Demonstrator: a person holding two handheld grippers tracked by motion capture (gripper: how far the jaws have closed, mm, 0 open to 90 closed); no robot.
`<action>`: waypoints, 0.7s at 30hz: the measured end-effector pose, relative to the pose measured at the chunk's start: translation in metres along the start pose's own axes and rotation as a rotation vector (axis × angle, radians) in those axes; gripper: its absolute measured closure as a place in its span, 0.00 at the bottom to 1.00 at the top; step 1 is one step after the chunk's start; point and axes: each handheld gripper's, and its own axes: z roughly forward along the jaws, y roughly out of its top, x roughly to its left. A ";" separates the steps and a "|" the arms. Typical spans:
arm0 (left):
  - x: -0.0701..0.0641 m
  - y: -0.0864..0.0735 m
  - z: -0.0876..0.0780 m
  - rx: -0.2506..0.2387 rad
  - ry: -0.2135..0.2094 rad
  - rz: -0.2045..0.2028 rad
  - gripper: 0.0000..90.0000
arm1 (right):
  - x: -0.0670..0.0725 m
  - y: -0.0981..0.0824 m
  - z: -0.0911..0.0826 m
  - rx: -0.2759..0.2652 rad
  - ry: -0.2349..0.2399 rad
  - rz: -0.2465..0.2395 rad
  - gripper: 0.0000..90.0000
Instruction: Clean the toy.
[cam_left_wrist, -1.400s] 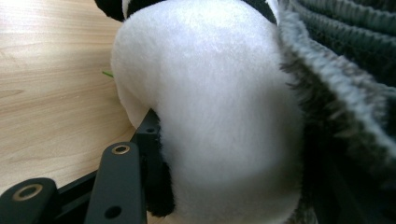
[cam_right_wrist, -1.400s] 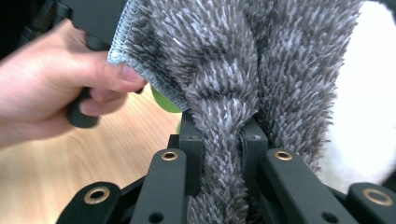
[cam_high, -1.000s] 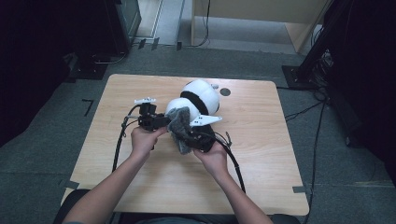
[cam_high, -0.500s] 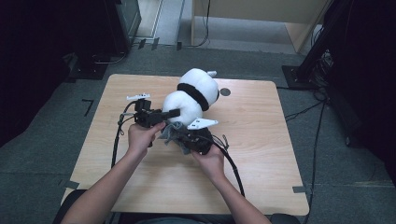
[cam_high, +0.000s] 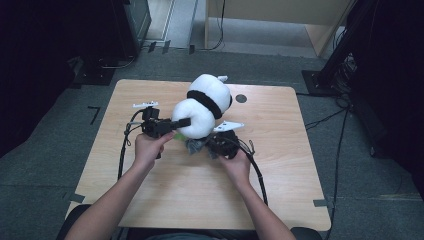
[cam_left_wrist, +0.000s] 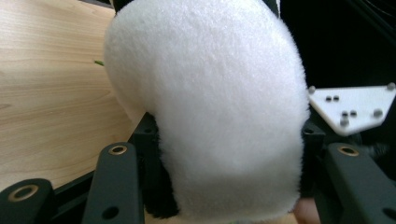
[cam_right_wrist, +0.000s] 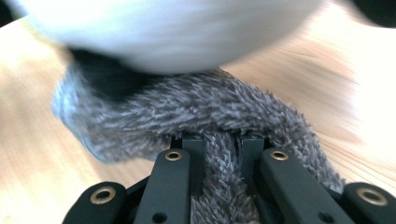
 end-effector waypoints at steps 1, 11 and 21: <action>0.001 0.000 0.001 0.000 0.001 -0.003 0.50 | -0.004 0.000 -0.003 0.006 -0.005 0.026 0.89; 0.005 -0.002 0.002 0.003 0.020 0.009 0.50 | -0.039 0.006 -0.040 -0.054 -0.048 0.172 0.89; 0.003 -0.009 0.014 0.056 0.055 0.028 0.50 | -0.030 0.024 -0.068 -0.163 0.017 0.198 0.89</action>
